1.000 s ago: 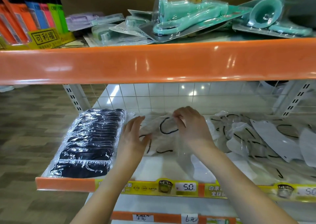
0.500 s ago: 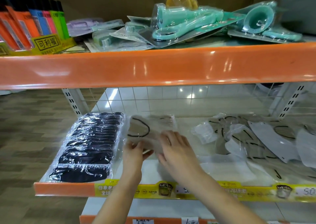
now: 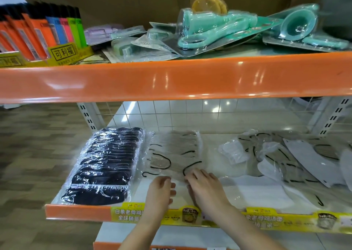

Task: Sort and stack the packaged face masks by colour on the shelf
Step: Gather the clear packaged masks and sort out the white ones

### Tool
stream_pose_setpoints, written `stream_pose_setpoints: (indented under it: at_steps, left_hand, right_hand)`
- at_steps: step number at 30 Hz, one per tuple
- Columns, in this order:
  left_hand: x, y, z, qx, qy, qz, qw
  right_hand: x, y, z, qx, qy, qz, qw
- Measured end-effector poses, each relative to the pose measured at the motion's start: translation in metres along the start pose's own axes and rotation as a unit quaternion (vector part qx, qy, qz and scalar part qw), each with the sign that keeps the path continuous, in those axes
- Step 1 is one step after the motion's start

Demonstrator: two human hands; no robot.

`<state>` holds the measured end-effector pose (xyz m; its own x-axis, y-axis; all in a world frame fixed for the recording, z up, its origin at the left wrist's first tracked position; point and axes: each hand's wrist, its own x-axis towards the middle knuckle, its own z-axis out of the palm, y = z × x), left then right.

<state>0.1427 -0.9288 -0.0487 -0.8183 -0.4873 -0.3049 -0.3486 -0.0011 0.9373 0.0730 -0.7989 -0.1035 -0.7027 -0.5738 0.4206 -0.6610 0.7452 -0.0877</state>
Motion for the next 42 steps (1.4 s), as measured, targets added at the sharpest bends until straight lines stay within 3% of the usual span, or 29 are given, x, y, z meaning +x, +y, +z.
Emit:
stream_pose_setpoints:
  at_steps: [3, 5, 9, 12, 15, 20, 25, 42]
  left_hand:
    - [-0.004, -0.007, 0.001, 0.127, -0.005, 0.089, 0.988]
    - [-0.004, -0.008, 0.001, 0.216, 0.004, 0.176, 0.960]
    - [0.011, -0.014, 0.000, 0.401, 0.025, 0.339, 0.851]
    - [0.023, -0.025, -0.001, 0.498, 0.018, 0.333, 0.800]
    - [0.024, -0.034, -0.002, 0.560, 0.009, 0.290, 0.776]
    - [0.018, -0.040, -0.002, 0.553, 0.047, 0.304, 0.774]
    - [0.015, -0.039, 0.000, 0.552, 0.082, 0.263, 0.787]
    - [0.034, -0.042, 0.003, 0.580, 0.068, 0.263, 0.768]
  right_hand:
    - [0.003, 0.000, 0.004, 0.007, -0.003, -0.010, 1.000]
    - [0.004, 0.001, 0.005, 0.009, -0.001, -0.007, 1.000]
    - [0.003, 0.003, 0.011, 0.013, 0.009, -0.011, 1.000]
    - [0.002, 0.006, 0.011, 0.036, 0.033, -0.026, 0.998]
    - [0.000, 0.006, 0.010, 0.040, 0.049, -0.032, 0.997]
    - [-0.002, 0.006, 0.010, 0.033, 0.091, -0.012, 0.995]
    - [-0.004, 0.004, 0.006, 0.025, 0.096, 0.002, 0.995]
    - [-0.003, 0.004, 0.004, 0.087, 0.013, 0.022, 0.996]
